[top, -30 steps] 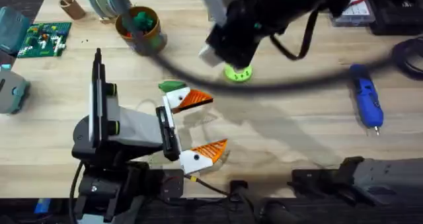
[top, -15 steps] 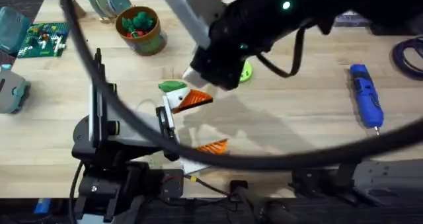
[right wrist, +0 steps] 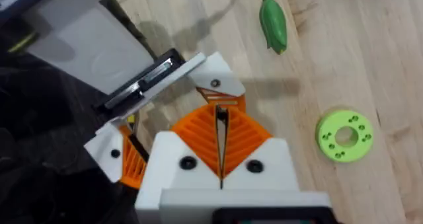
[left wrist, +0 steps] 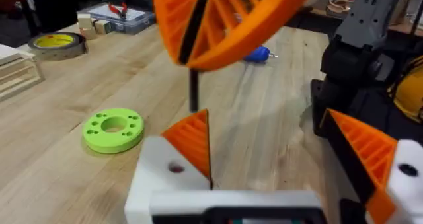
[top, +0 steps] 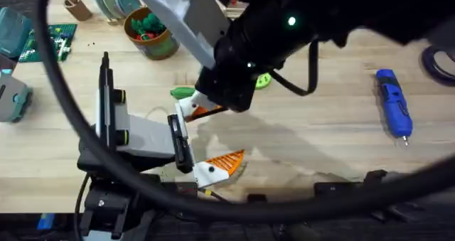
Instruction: Pick up the gripper from the table and insert it into the empty holder that is missing its gripper. Then pick up a screw, insert it into the mounting hole, and use the screwdriver to tighten it. Finally, clean up the table by picking up the vegetable and placing it into the bucket.
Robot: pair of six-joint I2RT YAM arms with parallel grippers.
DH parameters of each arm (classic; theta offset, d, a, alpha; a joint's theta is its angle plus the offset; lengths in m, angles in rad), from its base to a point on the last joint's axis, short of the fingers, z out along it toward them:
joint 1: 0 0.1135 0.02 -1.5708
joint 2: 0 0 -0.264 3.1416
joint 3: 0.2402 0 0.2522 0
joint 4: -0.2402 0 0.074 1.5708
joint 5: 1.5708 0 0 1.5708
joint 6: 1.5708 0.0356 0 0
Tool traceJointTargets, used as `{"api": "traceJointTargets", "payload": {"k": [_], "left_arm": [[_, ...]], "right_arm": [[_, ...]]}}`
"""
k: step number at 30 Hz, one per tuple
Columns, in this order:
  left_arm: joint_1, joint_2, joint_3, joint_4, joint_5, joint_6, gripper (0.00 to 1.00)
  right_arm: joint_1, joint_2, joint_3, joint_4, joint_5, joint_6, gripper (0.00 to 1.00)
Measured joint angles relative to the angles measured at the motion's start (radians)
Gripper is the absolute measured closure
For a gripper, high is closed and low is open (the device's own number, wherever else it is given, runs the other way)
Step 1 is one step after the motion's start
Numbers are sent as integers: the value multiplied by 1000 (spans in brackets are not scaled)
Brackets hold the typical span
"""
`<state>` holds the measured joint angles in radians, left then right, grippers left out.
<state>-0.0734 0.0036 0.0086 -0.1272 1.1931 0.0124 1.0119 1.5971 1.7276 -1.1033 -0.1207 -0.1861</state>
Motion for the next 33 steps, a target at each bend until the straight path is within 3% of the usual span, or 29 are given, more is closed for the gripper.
{"api": "traceJointTargets", "payload": {"k": [9,33], "left_arm": [[0,0,0,0,0,0,4],[0,0,0,0,0,0,7]], "right_arm": [[13,121,163,-110,0,15,995],[22,173,168,-102,12,6,995]]}}
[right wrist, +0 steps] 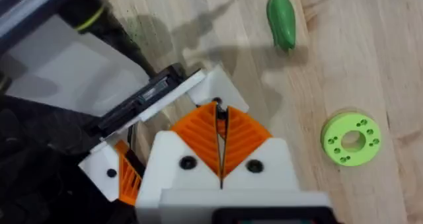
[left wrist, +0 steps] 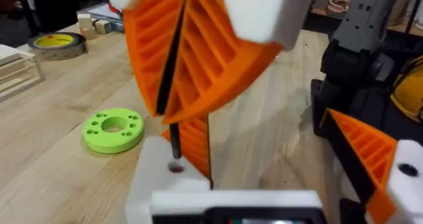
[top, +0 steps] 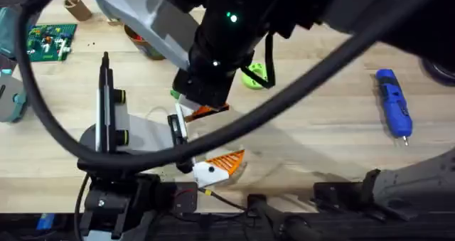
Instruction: Pick up the gripper from the table and insert it into the empty holder that is missing its gripper. Then pick up a screw, insert it into the mounting hole, and use the screwdriver to tighten it. Finally, clean up the table by picking up the vegetable and placing it into the bucket.
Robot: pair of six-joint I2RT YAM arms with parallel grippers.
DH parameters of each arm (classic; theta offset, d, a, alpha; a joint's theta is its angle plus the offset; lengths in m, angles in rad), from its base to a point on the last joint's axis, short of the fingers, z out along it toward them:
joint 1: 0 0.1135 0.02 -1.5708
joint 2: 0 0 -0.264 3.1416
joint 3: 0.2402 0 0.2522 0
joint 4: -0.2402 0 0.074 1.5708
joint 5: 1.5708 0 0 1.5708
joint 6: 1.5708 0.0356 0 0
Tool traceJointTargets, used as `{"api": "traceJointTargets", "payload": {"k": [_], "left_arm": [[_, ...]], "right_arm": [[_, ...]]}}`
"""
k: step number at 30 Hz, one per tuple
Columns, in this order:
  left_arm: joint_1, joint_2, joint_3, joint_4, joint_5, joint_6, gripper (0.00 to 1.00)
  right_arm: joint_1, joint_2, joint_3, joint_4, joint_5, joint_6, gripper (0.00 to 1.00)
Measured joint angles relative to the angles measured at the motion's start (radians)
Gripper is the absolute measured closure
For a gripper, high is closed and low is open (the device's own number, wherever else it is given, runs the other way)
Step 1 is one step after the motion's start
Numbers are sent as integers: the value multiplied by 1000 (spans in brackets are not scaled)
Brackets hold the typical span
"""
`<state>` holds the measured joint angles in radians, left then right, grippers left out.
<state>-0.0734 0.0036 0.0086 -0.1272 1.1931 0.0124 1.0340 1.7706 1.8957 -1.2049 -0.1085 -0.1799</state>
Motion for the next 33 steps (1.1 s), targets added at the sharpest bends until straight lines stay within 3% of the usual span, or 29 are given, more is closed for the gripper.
{"api": "traceJointTargets", "payload": {"k": [33], "left_arm": [[0,0,0,0,0,0,8]], "right_arm": [[0,24,0,-7,6,0,995]]}}
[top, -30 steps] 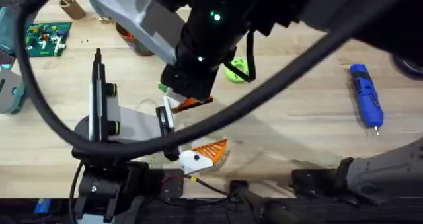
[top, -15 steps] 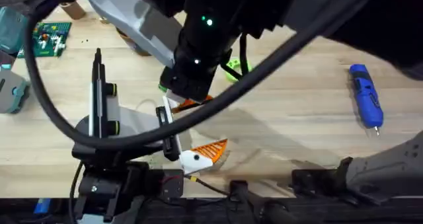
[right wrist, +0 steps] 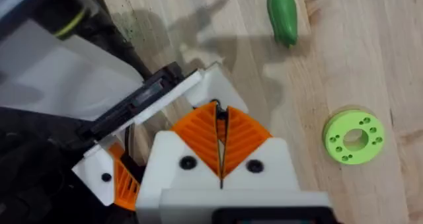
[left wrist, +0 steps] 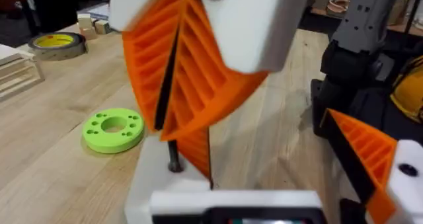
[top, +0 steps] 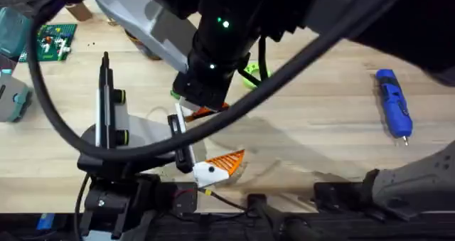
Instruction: Pick up the gripper from the table and insert it into the empty holder that is missing its gripper. Then pick up a screw, insert it into the mounting hole, and use the screwdriver to tighten it. Finally, clean up the table by picking up the vegetable and placing it into the bucket.
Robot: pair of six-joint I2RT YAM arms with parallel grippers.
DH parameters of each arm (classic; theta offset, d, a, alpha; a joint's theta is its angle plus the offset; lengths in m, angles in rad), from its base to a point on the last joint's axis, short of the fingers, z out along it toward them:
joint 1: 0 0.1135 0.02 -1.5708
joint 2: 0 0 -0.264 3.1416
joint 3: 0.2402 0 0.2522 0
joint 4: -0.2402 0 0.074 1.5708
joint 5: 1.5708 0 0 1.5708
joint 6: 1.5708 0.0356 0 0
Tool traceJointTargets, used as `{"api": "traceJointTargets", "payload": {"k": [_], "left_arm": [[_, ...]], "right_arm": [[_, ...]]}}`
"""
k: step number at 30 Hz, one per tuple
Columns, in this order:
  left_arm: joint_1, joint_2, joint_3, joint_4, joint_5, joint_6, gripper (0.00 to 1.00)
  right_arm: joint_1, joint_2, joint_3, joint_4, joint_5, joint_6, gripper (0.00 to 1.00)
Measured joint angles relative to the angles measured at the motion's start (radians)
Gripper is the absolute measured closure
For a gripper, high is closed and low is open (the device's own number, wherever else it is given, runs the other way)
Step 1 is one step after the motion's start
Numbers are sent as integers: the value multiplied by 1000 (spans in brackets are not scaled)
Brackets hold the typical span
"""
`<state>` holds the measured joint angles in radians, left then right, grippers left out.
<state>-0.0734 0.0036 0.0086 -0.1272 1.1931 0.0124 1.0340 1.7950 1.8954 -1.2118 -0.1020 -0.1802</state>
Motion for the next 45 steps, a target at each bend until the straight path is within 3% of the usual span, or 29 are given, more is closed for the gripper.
{"api": "traceJointTargets", "payload": {"k": [18,34,45], "left_arm": [[0,0,0,-4,18,-13,7],[0,2,0,-3,16,-13,8],[0,2,0,-3,17,-4,6]], "right_arm": [[0,18,2,-1,-26,0,995],[3,20,2,-19,27,0,996],[2,35,2,-15,-19,0,996]]}}
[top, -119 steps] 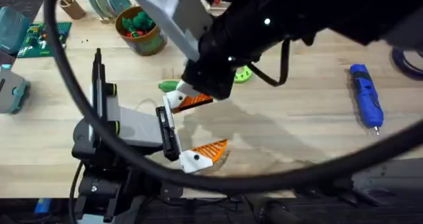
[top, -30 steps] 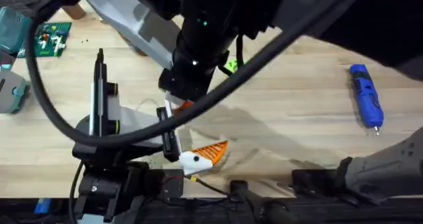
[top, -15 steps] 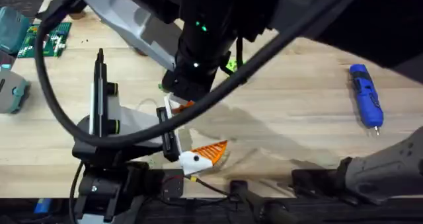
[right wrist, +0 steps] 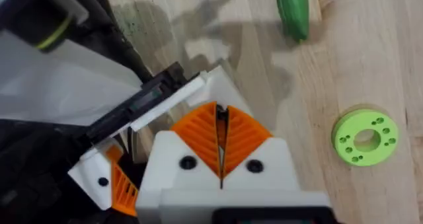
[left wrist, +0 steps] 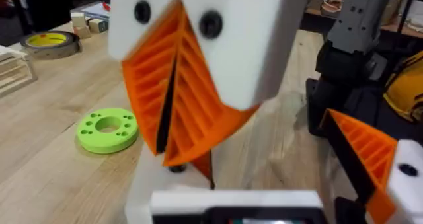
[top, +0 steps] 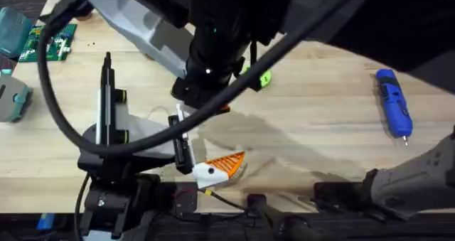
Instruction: Pick up the gripper from the table and insert it into the empty holder that is missing its gripper. Then pick up a screw, insert it into the mounting hole, and use the screwdriver to tighten it. Finally, clean up the table by picking up the vegetable and placing it into the bucket.
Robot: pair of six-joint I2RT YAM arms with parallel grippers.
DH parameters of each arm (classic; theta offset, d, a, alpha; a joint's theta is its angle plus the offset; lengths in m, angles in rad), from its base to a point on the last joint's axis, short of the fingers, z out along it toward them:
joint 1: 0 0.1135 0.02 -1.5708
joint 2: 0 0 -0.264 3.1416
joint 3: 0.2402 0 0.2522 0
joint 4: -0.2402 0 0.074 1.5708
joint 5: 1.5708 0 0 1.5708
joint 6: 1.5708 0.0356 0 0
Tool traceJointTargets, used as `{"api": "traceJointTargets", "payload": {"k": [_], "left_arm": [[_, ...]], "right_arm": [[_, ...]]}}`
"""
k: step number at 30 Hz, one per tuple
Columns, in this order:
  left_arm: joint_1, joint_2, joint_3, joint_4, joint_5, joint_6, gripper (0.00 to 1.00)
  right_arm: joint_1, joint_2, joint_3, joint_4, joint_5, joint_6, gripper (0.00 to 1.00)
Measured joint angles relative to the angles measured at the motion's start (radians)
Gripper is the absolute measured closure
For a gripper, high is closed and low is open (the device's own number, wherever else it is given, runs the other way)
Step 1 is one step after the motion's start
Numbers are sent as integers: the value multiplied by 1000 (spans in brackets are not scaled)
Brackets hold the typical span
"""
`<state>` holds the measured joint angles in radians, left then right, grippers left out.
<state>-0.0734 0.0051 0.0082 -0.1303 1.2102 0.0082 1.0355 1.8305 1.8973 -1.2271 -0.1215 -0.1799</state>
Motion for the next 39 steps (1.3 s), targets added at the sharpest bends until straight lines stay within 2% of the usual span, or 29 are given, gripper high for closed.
{"api": "traceJointTargets", "payload": {"k": [5,6,11,12,19,25,26,27,31,32,33,39], "left_arm": [[0,0,0,0,0,2,8],[0,0,0,0,0,3,8],[0,0,0,0,-2,3,8],[0,0,0,0,-2,3,9],[0,0,0,0,-1,4,8],[0,0,0,0,-1,4,8],[0,0,0,0,-1,4,52],[0,0,0,0,-1,3,181],[0,0,0,0,-1,4,818],[0,0,0,0,-1,6,942],[0,0,0,0,-1,10,983],[0,0,0,0,-1,11,986]], "right_arm": [[0,2,0,0,-4,2,974],[-1,2,0,0,-6,-3,869],[-10,2,0,-7,-6,-3,168],[-16,2,0,-8,-7,-4,125],[-93,-27,0,0,-15,-3,103],[-209,-75,0,0,-15,3,100],[-229,-77,0,0,-15,9,101],[-245,-77,1,0,-15,16,100],[-301,-76,1,0,-15,27,99],[-311,-76,1,0,-15,28,98],[-321,-76,1,1,-15,29,98],[-354,-73,1,17,-15,37,99]]}}
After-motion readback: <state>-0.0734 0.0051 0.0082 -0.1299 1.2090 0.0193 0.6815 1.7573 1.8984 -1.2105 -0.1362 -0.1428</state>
